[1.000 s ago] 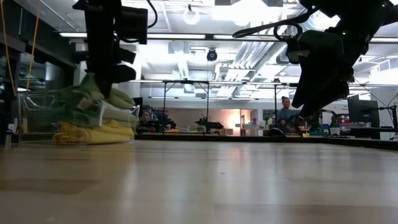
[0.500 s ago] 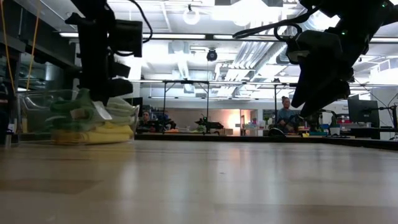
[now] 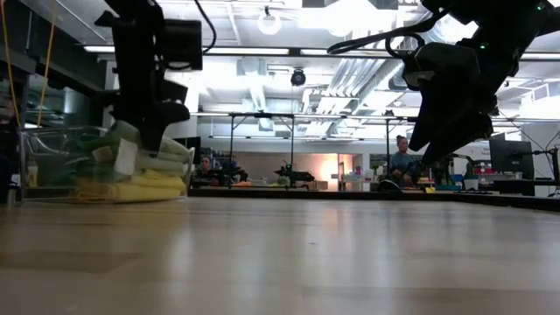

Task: Fold microfiber towels
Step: Put the folded green towel into the transparent bin, then return to Home Position

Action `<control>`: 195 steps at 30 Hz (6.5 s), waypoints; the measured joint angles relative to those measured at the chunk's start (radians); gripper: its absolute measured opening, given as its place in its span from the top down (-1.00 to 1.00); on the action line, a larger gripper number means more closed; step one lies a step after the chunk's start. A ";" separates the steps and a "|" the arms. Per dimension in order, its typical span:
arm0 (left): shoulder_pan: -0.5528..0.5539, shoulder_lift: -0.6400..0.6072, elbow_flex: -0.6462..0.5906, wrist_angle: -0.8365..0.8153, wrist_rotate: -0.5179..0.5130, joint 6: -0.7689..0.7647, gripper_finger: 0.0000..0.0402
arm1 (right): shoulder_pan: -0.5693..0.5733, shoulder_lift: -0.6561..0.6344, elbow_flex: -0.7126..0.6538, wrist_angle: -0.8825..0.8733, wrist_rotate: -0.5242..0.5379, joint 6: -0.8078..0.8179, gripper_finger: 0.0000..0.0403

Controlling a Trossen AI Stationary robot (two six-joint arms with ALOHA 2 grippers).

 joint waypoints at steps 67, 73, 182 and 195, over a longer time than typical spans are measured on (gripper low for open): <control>0.237 -0.219 0.157 0.064 -0.075 0.352 0.81 | 0.000 0.000 0.000 0.001 -0.024 0.069 -0.24; 0.117 -0.303 0.099 0.462 0.272 0.385 0.69 | 0.000 0.000 0.000 0.001 -0.024 0.068 -0.24; -0.201 -1.331 -0.864 0.984 0.476 0.316 0.98 | -0.137 -1.244 -0.382 0.096 -0.364 -0.562 1.00; -0.201 -1.320 -0.864 0.983 0.465 0.316 0.98 | -0.139 -1.243 -0.635 0.436 -0.444 -0.576 1.00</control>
